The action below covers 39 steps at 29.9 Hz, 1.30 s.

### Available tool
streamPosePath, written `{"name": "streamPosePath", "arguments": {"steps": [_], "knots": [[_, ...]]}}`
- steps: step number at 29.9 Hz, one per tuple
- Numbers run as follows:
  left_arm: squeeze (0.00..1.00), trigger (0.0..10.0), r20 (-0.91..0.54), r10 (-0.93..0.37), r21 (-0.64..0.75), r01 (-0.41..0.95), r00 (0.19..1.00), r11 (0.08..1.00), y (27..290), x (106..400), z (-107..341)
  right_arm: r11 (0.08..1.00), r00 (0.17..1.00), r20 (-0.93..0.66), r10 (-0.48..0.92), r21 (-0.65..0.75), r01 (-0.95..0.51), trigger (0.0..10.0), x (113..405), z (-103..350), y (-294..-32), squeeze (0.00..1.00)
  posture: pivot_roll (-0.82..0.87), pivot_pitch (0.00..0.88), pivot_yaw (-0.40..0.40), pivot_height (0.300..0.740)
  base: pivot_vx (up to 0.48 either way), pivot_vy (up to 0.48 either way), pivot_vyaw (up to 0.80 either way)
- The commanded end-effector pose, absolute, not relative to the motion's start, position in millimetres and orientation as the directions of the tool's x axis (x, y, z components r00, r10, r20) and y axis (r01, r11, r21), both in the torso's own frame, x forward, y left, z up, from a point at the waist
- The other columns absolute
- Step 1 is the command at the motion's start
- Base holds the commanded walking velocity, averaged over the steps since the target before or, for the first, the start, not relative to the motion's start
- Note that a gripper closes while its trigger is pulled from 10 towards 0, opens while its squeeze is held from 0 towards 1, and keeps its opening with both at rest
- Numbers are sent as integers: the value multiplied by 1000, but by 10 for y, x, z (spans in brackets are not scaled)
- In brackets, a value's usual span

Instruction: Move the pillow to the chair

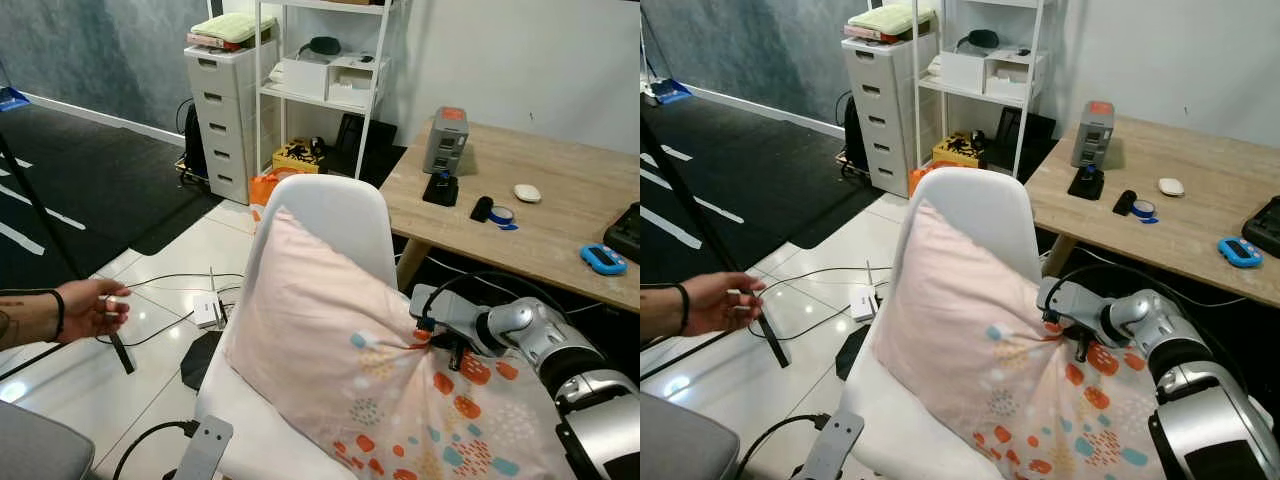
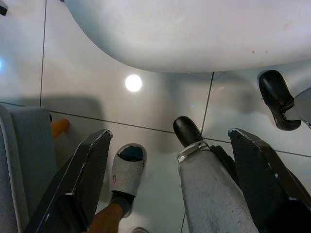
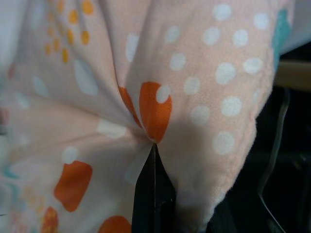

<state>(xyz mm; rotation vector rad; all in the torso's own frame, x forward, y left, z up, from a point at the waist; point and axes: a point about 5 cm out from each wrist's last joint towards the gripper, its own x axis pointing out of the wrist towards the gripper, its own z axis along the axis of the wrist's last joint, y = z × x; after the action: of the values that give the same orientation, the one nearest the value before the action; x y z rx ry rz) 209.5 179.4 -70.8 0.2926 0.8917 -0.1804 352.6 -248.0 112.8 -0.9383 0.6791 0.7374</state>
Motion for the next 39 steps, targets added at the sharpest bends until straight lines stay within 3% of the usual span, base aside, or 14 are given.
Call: {"name": "streamPosePath", "arguments": {"steps": [1,5,11,26,31,39], "knots": [[0,10000,-802,-25,178,279,597,943,1833,2039,-737,410,597,-777,202,-486,-772,10000,3512,1122,-2573,0,-205,73,-11,740,0,0,0],[0,10000,-802,-23,181,280,597,943,1850,2038,-736,446,656,-737,163,-538,-715,10000,3540,1147,-2616,0,-204,77,-4,720,0,0,0],[0,10000,-803,-22,183,281,596,942,1857,2038,-735,436,662,-735,146,-553,-710,10000,3542,1150,-2634,0,-204,78,-4,705,0,0,0],[0,10000,-802,-20,185,280,597,942,1860,2041,-733,326,696,-718,2,-658,-679,10000,3553,1205,-2780,0,-201,81,-3,660,0,0,0],[0,10000,-802,-19,185,278,597,943,1861,2042,-733,237,713,-692,-116,-716,-657,10000,3538,1243,-2925,0,-201,81,-4,635,0,0,0],[0,10000,-802,-19,186,279,596,942,1863,2040,-733,224,749,-643,-159,-762,-607,10000,3569,1308,-2966,0,-201,81,-1,615,0,0,0]]}}
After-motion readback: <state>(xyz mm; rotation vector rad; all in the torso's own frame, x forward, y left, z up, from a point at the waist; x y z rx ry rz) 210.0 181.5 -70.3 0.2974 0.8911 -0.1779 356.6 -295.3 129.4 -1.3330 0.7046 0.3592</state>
